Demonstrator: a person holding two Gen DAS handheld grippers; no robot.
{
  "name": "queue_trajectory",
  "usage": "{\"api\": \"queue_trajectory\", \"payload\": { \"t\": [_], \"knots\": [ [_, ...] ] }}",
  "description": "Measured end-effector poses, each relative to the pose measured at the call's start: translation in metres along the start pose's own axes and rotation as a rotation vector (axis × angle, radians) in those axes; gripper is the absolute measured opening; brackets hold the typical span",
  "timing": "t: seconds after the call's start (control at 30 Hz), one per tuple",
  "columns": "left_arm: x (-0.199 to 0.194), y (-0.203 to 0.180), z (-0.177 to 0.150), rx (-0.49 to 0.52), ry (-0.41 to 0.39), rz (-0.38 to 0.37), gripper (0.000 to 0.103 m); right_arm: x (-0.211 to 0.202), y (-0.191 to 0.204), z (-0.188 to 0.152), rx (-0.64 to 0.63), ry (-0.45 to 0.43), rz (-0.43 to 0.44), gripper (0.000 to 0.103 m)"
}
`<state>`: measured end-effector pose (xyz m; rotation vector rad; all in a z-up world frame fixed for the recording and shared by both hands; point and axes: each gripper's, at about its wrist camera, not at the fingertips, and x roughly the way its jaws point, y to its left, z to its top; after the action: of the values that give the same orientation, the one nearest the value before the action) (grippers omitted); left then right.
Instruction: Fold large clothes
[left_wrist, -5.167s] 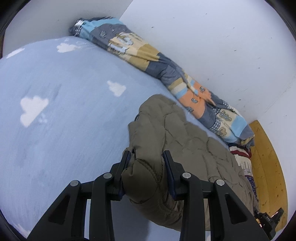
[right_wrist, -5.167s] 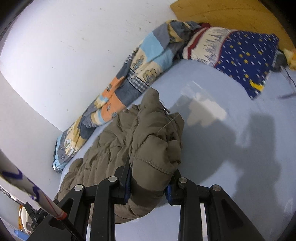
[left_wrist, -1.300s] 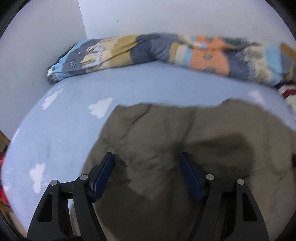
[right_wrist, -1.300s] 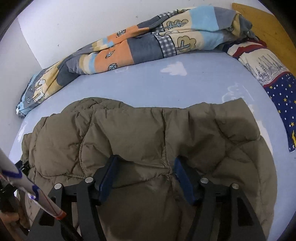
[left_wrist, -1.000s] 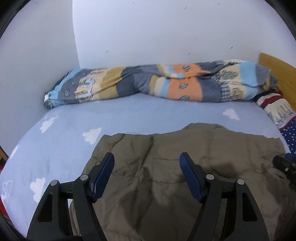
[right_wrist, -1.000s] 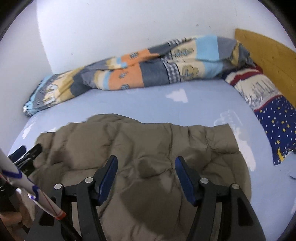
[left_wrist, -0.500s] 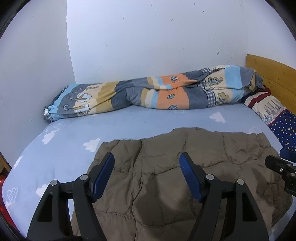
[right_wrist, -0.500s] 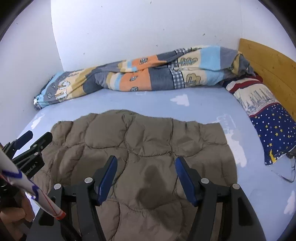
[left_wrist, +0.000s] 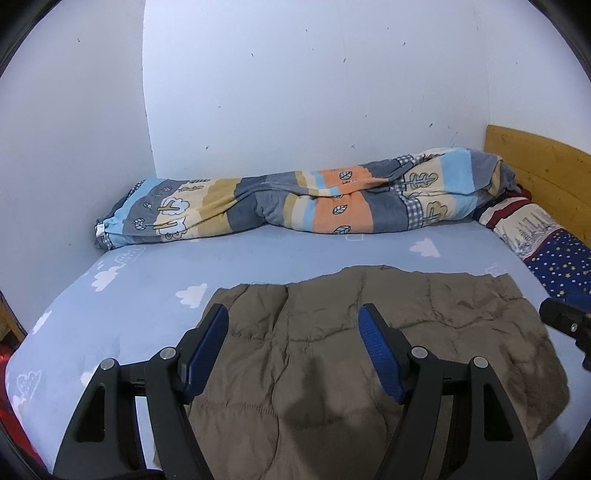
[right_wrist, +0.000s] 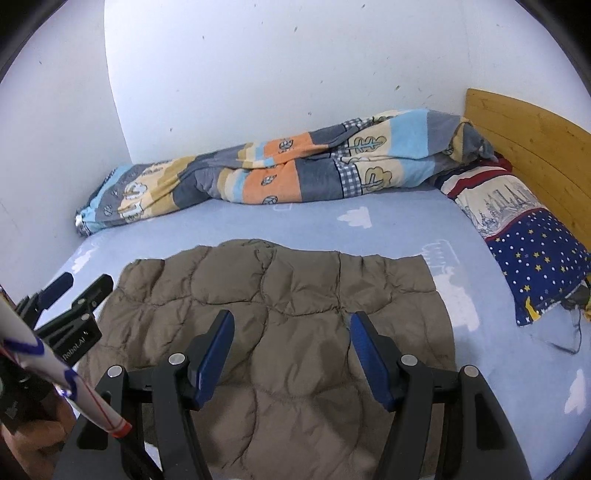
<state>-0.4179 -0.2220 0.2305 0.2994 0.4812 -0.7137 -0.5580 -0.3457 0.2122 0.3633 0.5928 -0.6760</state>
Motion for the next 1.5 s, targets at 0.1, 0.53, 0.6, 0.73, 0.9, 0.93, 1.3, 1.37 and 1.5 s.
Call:
{"api": "queue_trajectory", "payload": {
  "t": [0.1, 0.53, 0.6, 0.73, 0.9, 0.93, 1.3, 1.37, 1.5],
  "knots": [
    [-0.028, 0.005, -0.006, -0.026, -0.004, -0.016, 0.072, -0.031, 0.005, -0.007, 0.004, -0.049, -0.015, 0.070],
    [-0.137, 0.015, -0.019, -0.014, -0.067, -0.004, 0.085, -0.147, 0.042, -0.044, -0.017, -0.203, 0.026, 0.081],
    [-0.144, 0.016, -0.021, -0.008, -0.074, -0.003, 0.085, -0.157, 0.049, -0.047, -0.030, -0.220, 0.034, 0.081],
    [-0.149, 0.020, -0.024, -0.014, -0.076, -0.005, 0.085, -0.165, 0.059, -0.052, -0.053, -0.226, 0.045, 0.081],
    [-0.152, 0.025, -0.026, -0.019, -0.076, -0.008, 0.085, -0.167, 0.063, -0.055, -0.058, -0.220, 0.044, 0.081],
    [-0.152, 0.026, -0.027, -0.021, -0.076, -0.008, 0.085, -0.167, 0.063, -0.056, -0.058, -0.219, 0.042, 0.081],
    [-0.149, 0.035, -0.028, -0.038, -0.054, -0.016, 0.088, -0.162, 0.066, -0.059, -0.067, -0.199, 0.030, 0.082],
    [-0.149, 0.037, -0.027, -0.046, -0.050, -0.026, 0.090, -0.161, 0.065, -0.059, -0.068, -0.195, 0.032, 0.082],
    [-0.151, 0.041, -0.025, -0.046, -0.055, 0.016, 0.092, -0.159, 0.064, -0.060, -0.065, -0.186, 0.026, 0.082]
  ]
}}
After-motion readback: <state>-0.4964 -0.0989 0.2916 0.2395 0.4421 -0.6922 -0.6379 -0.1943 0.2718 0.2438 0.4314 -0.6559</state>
